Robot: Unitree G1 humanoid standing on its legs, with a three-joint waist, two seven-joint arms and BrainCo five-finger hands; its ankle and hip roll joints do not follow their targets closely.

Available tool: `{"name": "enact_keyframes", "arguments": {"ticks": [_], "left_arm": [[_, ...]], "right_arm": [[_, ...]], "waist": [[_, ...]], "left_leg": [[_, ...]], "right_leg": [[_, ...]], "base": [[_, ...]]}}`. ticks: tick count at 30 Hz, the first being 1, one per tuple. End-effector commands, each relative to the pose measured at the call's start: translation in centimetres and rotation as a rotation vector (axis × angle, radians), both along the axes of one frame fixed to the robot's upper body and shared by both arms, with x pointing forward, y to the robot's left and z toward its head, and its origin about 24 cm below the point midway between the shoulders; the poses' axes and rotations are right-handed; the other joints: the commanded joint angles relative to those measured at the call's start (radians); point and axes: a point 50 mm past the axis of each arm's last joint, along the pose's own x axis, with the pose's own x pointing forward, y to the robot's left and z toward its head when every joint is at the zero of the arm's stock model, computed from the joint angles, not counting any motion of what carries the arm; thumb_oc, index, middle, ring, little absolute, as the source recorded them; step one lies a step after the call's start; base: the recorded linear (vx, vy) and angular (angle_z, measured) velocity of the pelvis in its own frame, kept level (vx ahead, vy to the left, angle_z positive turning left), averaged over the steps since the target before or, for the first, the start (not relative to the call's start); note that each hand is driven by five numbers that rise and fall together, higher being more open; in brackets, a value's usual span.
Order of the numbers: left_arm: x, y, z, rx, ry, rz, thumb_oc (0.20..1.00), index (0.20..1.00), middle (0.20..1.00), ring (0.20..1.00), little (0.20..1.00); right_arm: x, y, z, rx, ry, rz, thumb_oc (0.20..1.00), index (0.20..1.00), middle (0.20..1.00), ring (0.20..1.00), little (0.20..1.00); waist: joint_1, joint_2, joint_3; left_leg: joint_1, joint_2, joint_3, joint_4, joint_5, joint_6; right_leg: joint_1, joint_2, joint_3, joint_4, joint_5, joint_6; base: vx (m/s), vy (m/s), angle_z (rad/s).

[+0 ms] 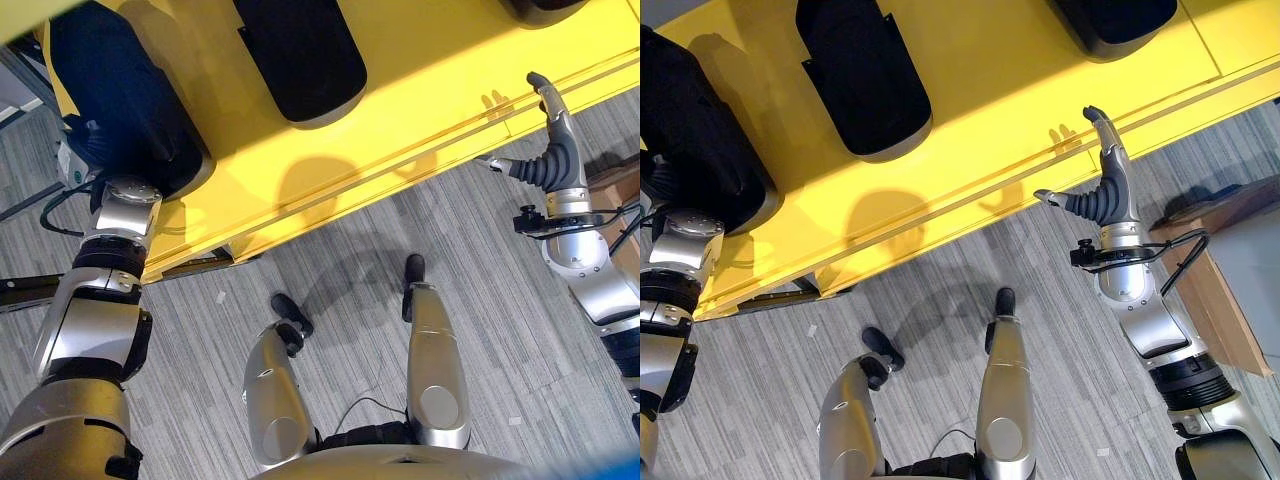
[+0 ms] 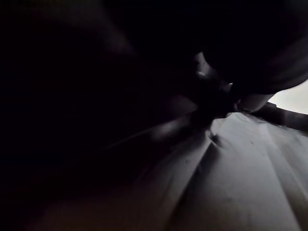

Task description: Move parts from the plastic box to the shelf.

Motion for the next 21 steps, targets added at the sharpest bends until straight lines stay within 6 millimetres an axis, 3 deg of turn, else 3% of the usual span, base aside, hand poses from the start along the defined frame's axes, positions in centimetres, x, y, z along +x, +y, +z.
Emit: {"name": "enact_keyframes", "arguments": {"ticks": [1, 2, 3, 4, 21], "left_arm": [[-1.52, 2.57, 3.12, 0.1, -0.069, 0.101, 0.2, 0.2, 0.2, 0.2, 0.2], [-1.52, 2.62, 3.26, 0.11, -0.063, 0.1, 0.2, 0.2, 0.2, 0.2, 0.2], [-1.43, 2.62, 3.44, 0.148, -0.032, 0.088, 0.708, 0.708, 0.708, 0.708, 0.708], [-1.33, 2.51, 3.47, 0.157, -0.018, 0.073, 1.0, 1.0, 1.0, 1.0, 1.0], [-1.42, 1.96, 2.77, 0.2, -0.014, 0.073, 1.0, 1.0, 1.0, 1.0, 1.0]], "right_arm": [[-0.4, -0.06, 2.05, 0.001, -0.106, 0.0, 1.0, 1.0, 1.0, 1.0, 1.0], [-0.39, -0.11, 2.06, 0.003, -0.103, 0.001, 1.0, 1.0, 1.0, 1.0, 1.0], [-0.39, -0.14, 2.06, 0.009, -0.098, 0.006, 1.0, 1.0, 1.0, 1.0, 1.0], [-0.44, -0.14, 2.06, 0.008, -0.102, 0.012, 1.0, 1.0, 1.0, 1.0, 1.0], [-0.49, 0.15, 1.52, 0.013, -0.071, 0.023, 1.0, 1.0, 1.0, 1.0, 1.0]], "waist": [[-0.012, -0.045, -0.014], [-0.013, -0.045, -0.014], [-0.014, -0.045, -0.014], [-0.014, -0.045, -0.014], [-0.009, -0.039, -0.014]], "left_leg": [[-0.014, -0.081, 0.031, 0.092, -0.081, 0.04], [-0.013, -0.08, 0.032, 0.093, -0.083, 0.041], [-0.01, -0.08, 0.033, 0.092, -0.086, 0.042], [-0.008, -0.08, 0.034, 0.092, -0.087, 0.043], [0.003, -0.088, 0.037, 0.093, -0.101, 0.055]], "right_leg": [[0.027, 0.128, -0.081, 0.033, -0.1, -0.088], [0.028, 0.129, -0.081, 0.033, -0.1, -0.088], [0.031, 0.128, -0.081, 0.033, -0.1, -0.088], [0.031, 0.128, -0.081, 0.033, -0.1, -0.088], [0.034, 0.121, -0.081, 0.051, -0.105, -0.087]], "base": [[0.0, 0.0, 0.0], [0.0, 0.0, 0.0], [0.0, 0.0, 0.0], [0.0, 0.0, 0.0], [0.0, 0.0, 0.0]]}}
